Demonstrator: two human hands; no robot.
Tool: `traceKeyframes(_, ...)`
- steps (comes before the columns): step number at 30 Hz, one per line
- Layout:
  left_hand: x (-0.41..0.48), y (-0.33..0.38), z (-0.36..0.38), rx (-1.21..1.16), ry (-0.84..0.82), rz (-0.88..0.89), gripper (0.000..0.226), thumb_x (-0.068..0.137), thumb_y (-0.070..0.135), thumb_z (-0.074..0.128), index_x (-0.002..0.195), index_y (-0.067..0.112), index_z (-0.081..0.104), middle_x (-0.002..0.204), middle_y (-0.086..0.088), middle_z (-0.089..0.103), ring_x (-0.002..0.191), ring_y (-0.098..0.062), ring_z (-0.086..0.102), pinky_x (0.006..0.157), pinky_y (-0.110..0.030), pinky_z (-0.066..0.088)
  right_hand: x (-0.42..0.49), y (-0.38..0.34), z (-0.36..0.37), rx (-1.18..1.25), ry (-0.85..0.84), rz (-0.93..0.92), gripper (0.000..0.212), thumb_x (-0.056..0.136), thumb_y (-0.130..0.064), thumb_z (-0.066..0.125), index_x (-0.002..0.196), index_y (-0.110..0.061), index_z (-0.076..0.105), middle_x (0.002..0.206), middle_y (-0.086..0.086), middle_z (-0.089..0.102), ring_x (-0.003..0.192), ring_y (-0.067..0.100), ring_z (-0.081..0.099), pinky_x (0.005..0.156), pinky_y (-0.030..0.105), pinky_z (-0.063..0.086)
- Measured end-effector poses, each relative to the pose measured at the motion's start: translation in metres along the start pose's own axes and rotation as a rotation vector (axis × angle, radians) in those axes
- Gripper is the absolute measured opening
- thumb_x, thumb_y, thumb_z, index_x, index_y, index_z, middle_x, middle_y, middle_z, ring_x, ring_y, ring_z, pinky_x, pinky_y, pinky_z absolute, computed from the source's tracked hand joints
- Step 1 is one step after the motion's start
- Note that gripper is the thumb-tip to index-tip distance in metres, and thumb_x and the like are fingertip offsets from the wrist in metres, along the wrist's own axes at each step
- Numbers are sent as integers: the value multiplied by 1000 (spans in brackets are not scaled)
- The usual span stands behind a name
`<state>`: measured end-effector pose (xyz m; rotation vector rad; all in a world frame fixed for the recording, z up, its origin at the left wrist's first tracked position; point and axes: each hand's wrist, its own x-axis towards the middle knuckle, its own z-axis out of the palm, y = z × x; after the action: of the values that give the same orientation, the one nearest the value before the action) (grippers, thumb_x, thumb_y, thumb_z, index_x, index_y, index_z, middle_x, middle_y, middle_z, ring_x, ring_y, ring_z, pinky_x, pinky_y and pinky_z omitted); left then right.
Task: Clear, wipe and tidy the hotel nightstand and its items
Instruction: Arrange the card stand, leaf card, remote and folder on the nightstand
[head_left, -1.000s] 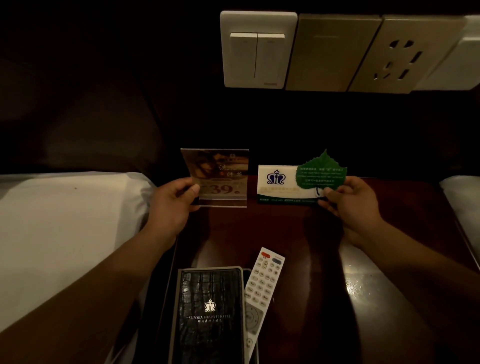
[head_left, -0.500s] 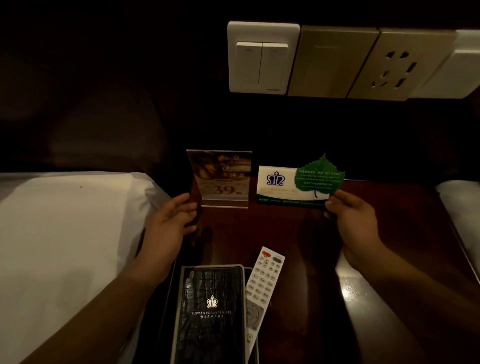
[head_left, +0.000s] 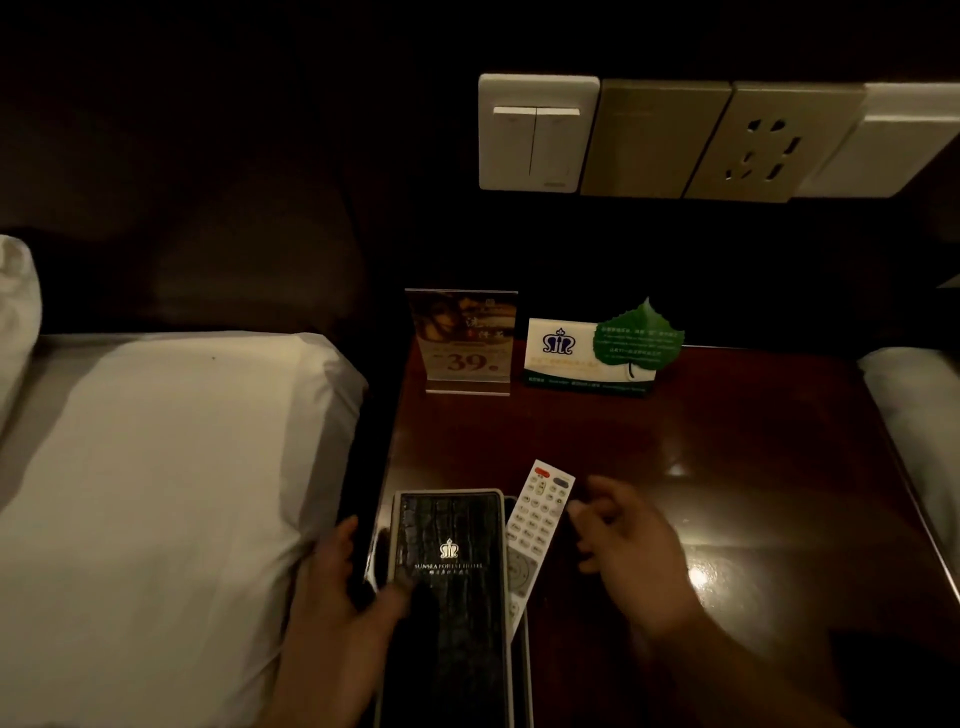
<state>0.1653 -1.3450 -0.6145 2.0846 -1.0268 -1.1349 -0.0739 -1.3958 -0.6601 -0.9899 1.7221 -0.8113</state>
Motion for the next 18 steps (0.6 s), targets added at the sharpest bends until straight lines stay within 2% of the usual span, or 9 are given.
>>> traceKeyframes(1,-14,-2,5,134,-24,-3,103,66,42,86,153,31,31,157,-9,34,143,-29,35,118,-50,31,-2,-2,5,-49,-17,-15,42,89,-36,63,130,-33,52,87,-6,68,70,11,68,60,31,58)
traceKeyframes(3,-40,-1,24,449,-91,-8,144,39,88,58,155,40,-11,165,-3,-7,153,-26,7,120,-48,22,-1,-7,13,-126,-48,-50,50,90,-43,59,137,-40,42,89,-8,69,77,10,69,70,40,60)
traceKeyframes(4,-49,0,36,605,-119,6,146,33,98,41,146,43,-34,161,-1,-25,153,-27,-4,121,-49,21,1,-9,16,-153,-60,-53,52,91,-45,57,139,-41,39,94,-8,70,84,12,69,74,43,59)
traceKeyframes(6,-60,-1,55,744,-126,18,141,37,100,38,128,42,-53,154,-6,-42,152,-31,-14,120,-51,20,5,-13,19,-180,-75,-39,50,92,-46,55,139,-39,40,106,-4,69,93,18,68,79,47,58)
traceKeyframes(8,-62,-3,65,802,-102,39,136,53,91,49,136,42,-48,154,-11,-43,151,-36,-12,118,-51,21,6,-15,19,-174,-89,-21,47,92,-43,56,137,-34,45,110,-1,68,94,23,68,78,48,58)
traceKeyframes(10,-64,-7,67,792,-53,67,124,61,80,50,147,44,-31,158,-10,-35,150,-35,-4,117,-48,24,7,-17,16,-120,-120,14,46,93,-37,57,137,-32,45,106,-2,67,88,22,67,66,39,58)
traceKeyframes(13,-72,-7,69,693,-103,99,120,57,69,55,144,51,-26,159,-1,-30,148,-30,3,116,-48,29,6,-16,8,-37,-179,67,43,95,-31,57,137,-27,47,95,-5,65,75,17,66,54,28,52)
traceKeyframes(15,-78,-5,68,526,-167,104,121,53,60,61,144,55,-18,156,10,-26,149,-24,5,119,-48,29,2,-16,2,-12,-198,73,39,96,-30,55,134,-22,50,95,-2,64,73,17,66,56,28,53)
traceKeyframes(18,-80,-13,54,109,-215,117,115,44,43,64,145,57,10,160,12,4,146,-16,24,114,-43,39,-1,-15,-6,-43,-184,45,34,98,-28,52,131,-18,54,93,-5,62,74,15,64,59,29,54)
